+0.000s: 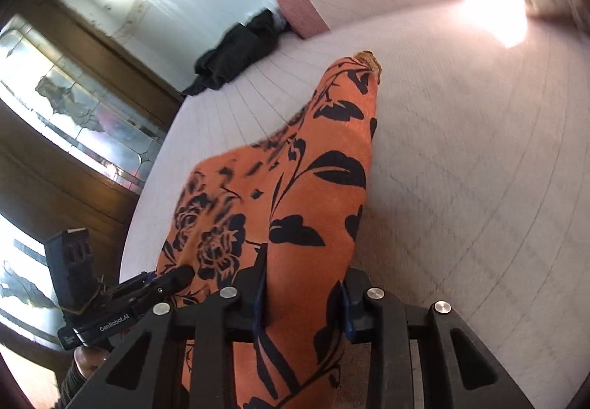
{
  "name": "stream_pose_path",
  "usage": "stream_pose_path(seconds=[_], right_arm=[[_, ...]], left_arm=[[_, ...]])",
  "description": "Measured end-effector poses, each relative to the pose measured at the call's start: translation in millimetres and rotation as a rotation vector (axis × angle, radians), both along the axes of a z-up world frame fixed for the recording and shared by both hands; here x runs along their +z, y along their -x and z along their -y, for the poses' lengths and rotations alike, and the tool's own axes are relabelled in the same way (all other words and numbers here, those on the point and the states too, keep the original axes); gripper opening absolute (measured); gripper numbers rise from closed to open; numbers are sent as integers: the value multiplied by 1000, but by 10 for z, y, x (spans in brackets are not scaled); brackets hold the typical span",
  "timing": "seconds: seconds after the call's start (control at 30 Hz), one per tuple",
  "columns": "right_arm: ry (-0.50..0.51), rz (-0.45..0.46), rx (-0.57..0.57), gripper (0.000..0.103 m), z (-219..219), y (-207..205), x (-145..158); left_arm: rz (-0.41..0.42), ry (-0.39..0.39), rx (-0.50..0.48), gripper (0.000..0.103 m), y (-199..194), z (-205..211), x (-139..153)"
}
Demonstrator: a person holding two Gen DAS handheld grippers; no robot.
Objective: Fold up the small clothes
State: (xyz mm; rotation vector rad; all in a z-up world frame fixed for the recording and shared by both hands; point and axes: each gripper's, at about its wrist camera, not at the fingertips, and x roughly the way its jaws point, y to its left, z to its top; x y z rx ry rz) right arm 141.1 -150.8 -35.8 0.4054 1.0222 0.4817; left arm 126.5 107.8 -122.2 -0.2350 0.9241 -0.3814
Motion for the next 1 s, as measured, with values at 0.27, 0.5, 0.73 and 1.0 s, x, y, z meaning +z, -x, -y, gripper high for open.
stream_pose_path(seconds=[0.27,0.5,0.73,1.0], right_arm=[[-38,102,-78,33,593,-86,388],[190,4,-276,66,930,39,-287],[118,170,-243,74,539,492,246],[105,12,-138,87,-46,263,-276]], left_arm=[[88,11,-43,37,-182,406,223],[-63,-156,-1,62,-246,474,-293],[26,-178,52,73,155,246,-41],[-19,-202,113,73,345,-30,-12]])
